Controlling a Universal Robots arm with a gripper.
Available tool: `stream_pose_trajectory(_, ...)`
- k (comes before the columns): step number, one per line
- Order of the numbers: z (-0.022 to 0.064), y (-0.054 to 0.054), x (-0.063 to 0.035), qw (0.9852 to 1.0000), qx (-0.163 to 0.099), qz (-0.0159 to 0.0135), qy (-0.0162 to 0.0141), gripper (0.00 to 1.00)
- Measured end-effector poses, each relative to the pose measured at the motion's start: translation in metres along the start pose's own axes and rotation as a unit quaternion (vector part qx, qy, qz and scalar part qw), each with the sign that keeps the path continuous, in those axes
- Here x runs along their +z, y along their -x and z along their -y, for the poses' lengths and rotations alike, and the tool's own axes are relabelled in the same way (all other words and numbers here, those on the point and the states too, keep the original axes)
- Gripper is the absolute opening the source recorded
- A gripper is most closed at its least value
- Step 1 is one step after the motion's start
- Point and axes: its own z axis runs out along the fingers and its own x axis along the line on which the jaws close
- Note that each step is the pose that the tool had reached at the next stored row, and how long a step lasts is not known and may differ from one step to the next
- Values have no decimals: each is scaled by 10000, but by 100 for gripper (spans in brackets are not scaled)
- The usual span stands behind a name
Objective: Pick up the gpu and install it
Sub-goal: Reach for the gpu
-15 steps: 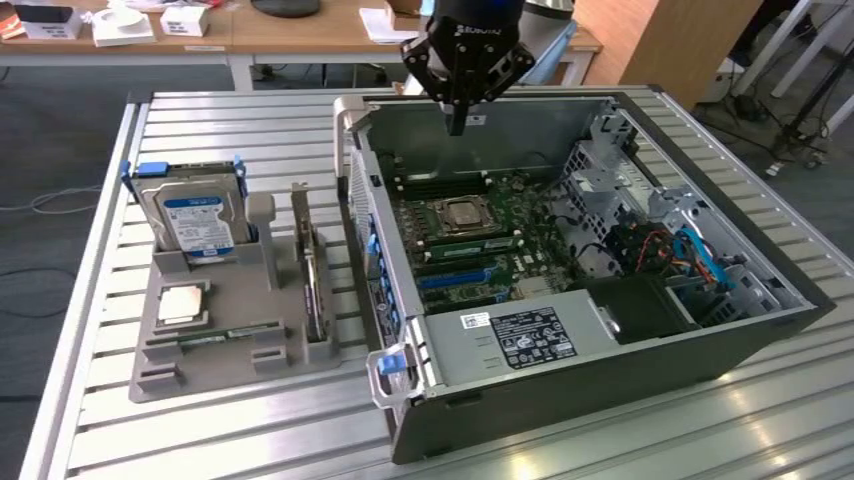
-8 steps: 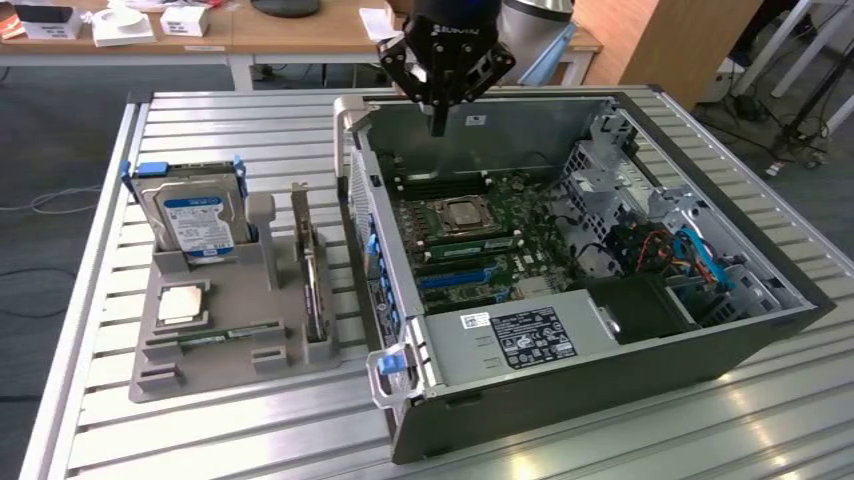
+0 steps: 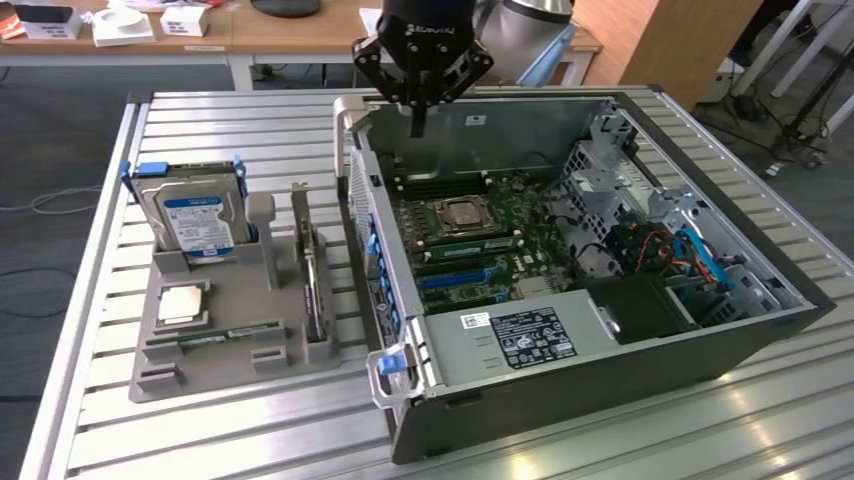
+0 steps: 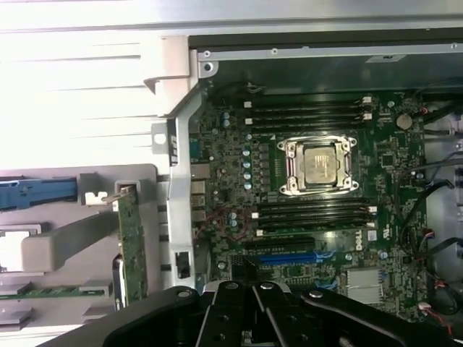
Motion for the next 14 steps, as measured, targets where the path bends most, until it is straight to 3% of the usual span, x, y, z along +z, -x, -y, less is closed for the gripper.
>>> stream_pose_trajectory(14,31,-420,-7,10000,0,0,0,11)
